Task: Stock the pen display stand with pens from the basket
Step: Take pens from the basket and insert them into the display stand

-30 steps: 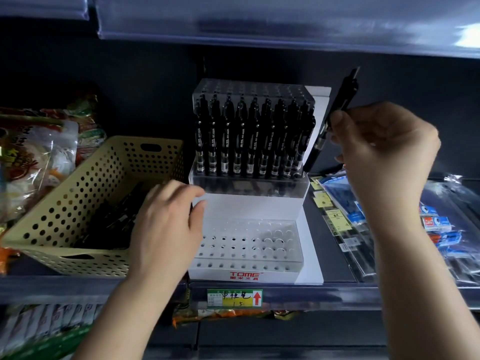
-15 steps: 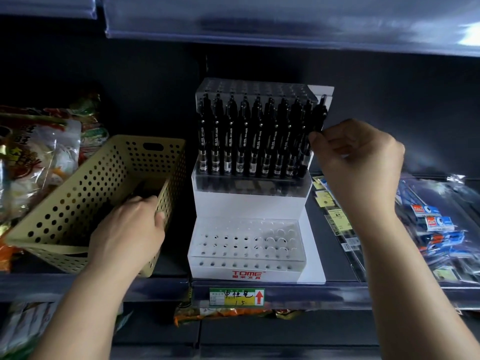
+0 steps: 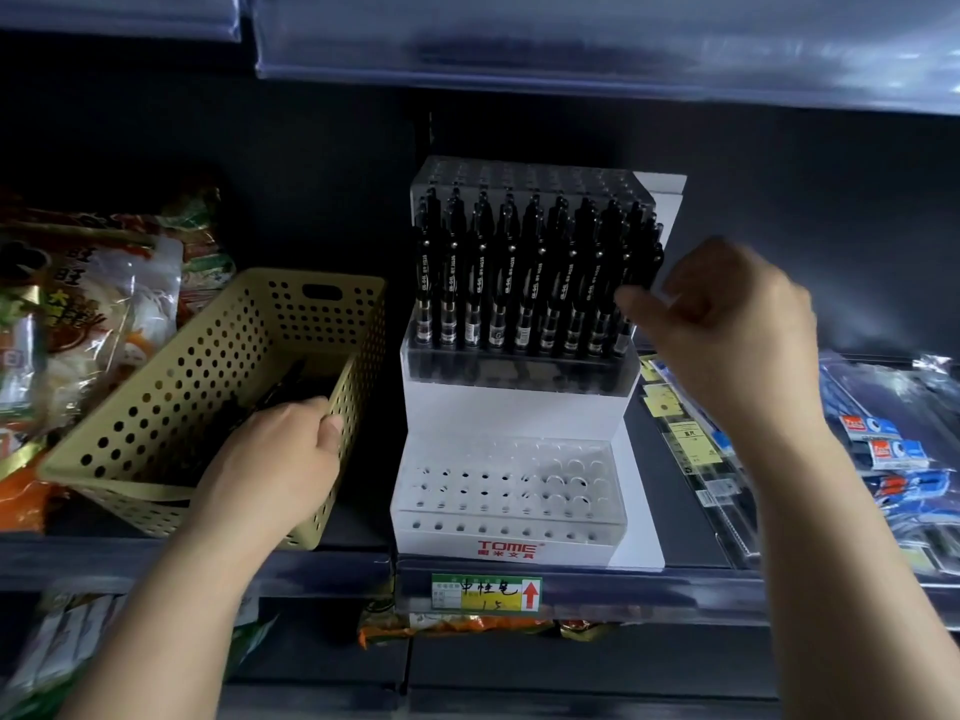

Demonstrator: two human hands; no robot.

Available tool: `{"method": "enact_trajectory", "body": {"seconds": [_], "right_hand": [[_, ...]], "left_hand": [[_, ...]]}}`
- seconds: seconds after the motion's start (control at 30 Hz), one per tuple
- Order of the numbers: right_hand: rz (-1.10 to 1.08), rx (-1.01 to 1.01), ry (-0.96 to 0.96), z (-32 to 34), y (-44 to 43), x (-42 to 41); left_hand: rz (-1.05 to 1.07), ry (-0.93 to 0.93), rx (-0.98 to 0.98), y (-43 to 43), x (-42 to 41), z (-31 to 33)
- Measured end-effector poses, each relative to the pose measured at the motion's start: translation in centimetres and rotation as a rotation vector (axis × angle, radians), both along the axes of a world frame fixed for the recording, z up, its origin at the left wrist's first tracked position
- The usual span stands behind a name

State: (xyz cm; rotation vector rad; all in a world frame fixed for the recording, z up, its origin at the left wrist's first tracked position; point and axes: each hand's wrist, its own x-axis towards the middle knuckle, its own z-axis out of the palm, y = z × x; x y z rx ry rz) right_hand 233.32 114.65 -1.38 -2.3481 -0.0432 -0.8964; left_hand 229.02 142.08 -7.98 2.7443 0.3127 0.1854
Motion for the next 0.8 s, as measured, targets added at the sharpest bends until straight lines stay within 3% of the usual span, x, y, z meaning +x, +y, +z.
{"method": "enact_trajectory", "body": {"seconds": [0.1,0.17,0.27,0.37,0.57,0.8], "right_hand": [[0.111,0.183,-0.198,0.8,1.6,-1.0],[0.272,0.23,-0.19,1.0,3.8,-1.8],[0.53,0.105,0.14,-0.7,8.3,-2.5],[0.634,-0.055,0.381,-3.9,12.8,-2.2],[0.623,0.117,0.548,-7.7,18.4,-1.1],[0.585,-0.044,0.434,-6.9,19.2,-0.8]], "left_hand": [[-0.011,0.056,-0.09,0.4,-0.3,0.3],[-0.027,0.095,-0.169,0.9,-0.6,0.1],[-0.068,0.136,-0.29,1.9,-1.0,-0.5],[-0.107,0.163,-0.37,2.7,-1.8,-0.8],[-0.205,0.156,-0.431,2.8,-4.3,-0.6],[-0.187,0.214,-0.528,4.3,-4.8,1.3]]}}
